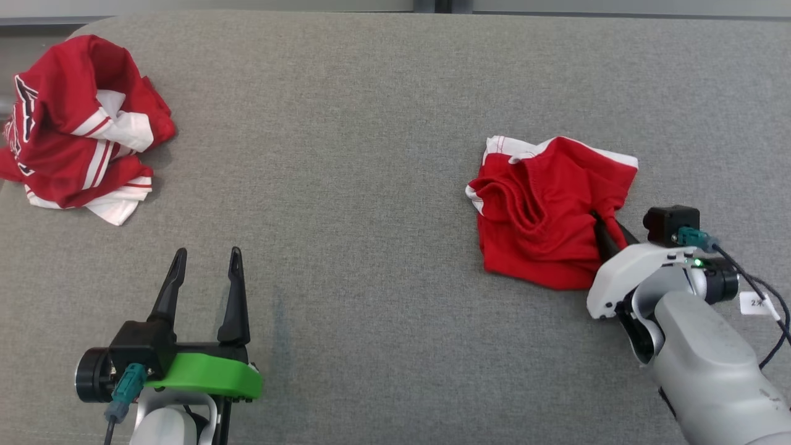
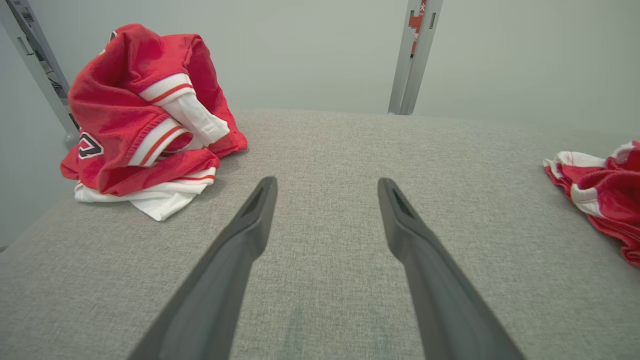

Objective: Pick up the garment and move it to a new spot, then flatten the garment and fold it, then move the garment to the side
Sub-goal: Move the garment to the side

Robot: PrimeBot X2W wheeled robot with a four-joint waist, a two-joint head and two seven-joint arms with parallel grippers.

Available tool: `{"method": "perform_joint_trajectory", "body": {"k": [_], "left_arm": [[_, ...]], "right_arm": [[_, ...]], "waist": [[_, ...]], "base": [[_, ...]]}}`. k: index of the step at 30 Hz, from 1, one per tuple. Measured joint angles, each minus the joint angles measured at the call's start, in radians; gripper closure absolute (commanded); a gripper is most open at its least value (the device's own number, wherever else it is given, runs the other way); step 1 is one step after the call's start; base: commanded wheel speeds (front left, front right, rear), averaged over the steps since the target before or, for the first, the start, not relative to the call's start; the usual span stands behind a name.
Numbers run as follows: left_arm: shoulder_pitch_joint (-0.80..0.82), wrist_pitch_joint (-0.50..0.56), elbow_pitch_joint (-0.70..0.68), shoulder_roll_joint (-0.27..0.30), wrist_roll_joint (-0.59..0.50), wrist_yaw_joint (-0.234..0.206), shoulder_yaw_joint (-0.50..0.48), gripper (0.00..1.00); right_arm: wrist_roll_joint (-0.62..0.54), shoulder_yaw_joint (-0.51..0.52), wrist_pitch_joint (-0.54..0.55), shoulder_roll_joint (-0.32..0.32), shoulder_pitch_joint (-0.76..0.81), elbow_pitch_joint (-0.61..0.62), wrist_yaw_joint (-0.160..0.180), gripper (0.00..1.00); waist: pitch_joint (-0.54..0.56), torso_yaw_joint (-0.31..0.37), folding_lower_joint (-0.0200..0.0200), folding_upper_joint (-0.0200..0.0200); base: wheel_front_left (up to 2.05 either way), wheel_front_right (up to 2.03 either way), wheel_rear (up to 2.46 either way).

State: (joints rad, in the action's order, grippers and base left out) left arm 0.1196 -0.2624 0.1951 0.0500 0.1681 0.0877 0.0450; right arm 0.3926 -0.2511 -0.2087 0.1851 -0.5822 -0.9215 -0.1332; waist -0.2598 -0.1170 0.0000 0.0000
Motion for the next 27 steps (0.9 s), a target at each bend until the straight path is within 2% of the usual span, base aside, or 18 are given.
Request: {"method": "perform_joint_trajectory", "body": {"k": [6, 17, 23, 27], "left_arm": [[0.018, 0.000, -0.017, 0.000, -0.003, 0.000, -0.003, 0.00], [0.116, 0.000, -0.085, 0.000, -0.054, 0.006, 0.004, 0.00], [0.149, 0.000, -0.130, 0.026, -0.086, 0.009, -0.016, 0.00], [0.149, 0.000, -0.141, 0.049, -0.098, 0.010, -0.031, 0.00]], "right_arm": [[-0.017, -0.112, 0.029, 0.099, -0.091, 0.019, 0.000, 1.00], [0.039, -0.268, 0.089, 0.366, -0.295, 0.125, 0.001, 1.00], [0.075, -0.300, 0.102, 0.500, -0.410, 0.158, 0.001, 1.00], [0.097, -0.318, 0.112, 0.543, -0.460, 0.164, 0.001, 1.00]], "waist": [[-0.032, 0.026, 0.0001, 0.0000], [-0.169, 0.096, 0.0001, 0.0000], [-0.254, 0.154, 0.0002, 0.0000], [-0.297, 0.203, 0.0002, 0.0000]], "base": [[0.00, 0.00, 0.00], [0.00, 0.00, 0.00], [0.00, 0.00, 0.00], [0.00, 0.00, 0.00]]}}
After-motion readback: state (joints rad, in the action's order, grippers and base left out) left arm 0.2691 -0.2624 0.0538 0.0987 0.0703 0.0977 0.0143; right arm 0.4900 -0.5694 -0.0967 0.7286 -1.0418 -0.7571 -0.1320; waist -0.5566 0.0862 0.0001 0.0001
